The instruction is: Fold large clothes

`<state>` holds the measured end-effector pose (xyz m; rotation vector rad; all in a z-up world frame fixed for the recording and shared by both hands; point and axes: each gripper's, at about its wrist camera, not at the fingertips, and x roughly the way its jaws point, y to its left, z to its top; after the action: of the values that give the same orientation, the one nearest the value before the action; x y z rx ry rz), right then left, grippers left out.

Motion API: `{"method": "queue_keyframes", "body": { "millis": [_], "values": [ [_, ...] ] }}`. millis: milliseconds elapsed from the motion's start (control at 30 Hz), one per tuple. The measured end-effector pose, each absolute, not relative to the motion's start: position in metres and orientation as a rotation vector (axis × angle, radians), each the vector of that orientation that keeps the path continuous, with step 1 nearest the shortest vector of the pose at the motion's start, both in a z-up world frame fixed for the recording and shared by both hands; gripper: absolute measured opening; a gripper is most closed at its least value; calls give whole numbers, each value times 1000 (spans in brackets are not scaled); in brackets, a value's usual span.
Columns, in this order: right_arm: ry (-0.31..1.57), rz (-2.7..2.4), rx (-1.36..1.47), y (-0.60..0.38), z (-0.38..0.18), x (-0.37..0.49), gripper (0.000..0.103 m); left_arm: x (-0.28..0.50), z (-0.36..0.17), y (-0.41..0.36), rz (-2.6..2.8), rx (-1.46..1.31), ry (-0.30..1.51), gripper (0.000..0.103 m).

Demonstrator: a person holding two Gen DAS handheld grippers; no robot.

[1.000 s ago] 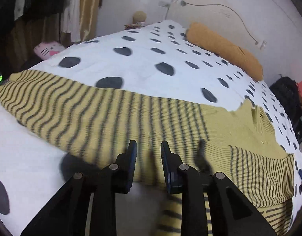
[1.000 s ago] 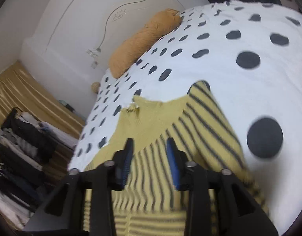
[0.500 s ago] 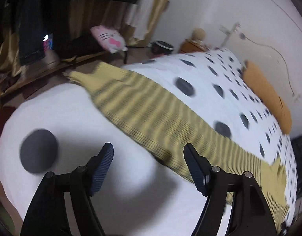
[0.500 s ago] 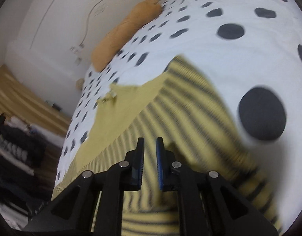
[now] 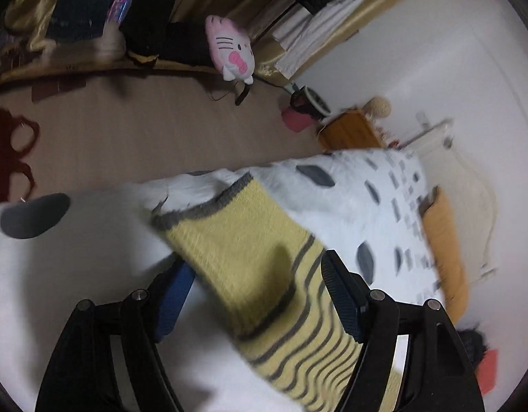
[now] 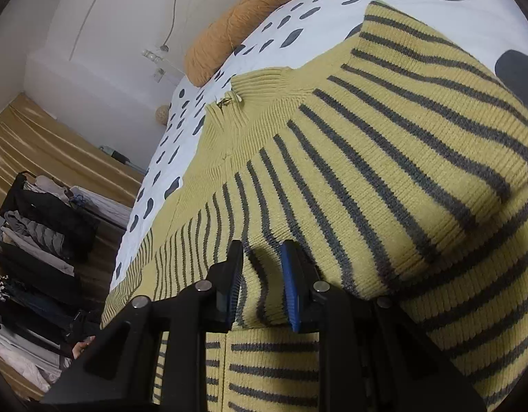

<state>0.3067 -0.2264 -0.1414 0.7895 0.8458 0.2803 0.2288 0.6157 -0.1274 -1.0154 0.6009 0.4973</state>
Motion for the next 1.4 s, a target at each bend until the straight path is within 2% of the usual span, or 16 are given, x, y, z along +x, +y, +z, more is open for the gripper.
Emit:
{"method": "queue_keyframes", "body": {
  "millis": [33, 67, 100, 133, 233, 367, 567, 700, 867, 967, 1067, 1133, 1300, 1400],
  "values": [
    [836, 284, 797, -227, -143, 305, 24, 229, -128, 618, 503, -1021, 597, 68],
    [826, 287, 804, -227, -145, 304, 24, 228, -128, 619, 515, -1018, 594, 47],
    [819, 289, 806, -227, -147, 303, 24, 227, -130, 622, 519, -1030, 599, 19],
    [813, 290, 806, -226, -148, 303, 24, 229, -134, 624, 506, -1057, 604, 8],
    [795, 294, 803, -225, -151, 297, 24, 221, -147, 633, 453, -1170, 559, 10],
    [775, 317, 840, -230, -155, 296, 24, 217, -128, 622, 447, -1093, 528, 9],
    [762, 324, 846, -231, -155, 294, 24, 218, -65, 584, 315, -1035, 431, 9],
    [751, 339, 871, -234, -158, 292, 24, 237, -14, 524, 183, -976, 406, 9],
    [743, 348, 878, -238, -159, 290, 24, 281, 35, 391, -39, -862, 454, 9],
    [741, 354, 889, -241, -157, 287, 24, 304, 44, 294, -198, -814, 512, 9],
    [731, 365, 900, -248, -149, 277, 33, 325, 37, 187, -348, -759, 593, 9],
    [697, 381, 896, -257, -139, 262, 44, 336, 22, 109, -443, -726, 659, 10],
    [639, 320, 805, -301, -113, 219, 45, 354, -48, -42, -598, -664, 853, 10],
    [629, 243, 795, -337, -108, 195, 46, 361, -95, -107, -604, -586, 947, 11]
  ]
}}
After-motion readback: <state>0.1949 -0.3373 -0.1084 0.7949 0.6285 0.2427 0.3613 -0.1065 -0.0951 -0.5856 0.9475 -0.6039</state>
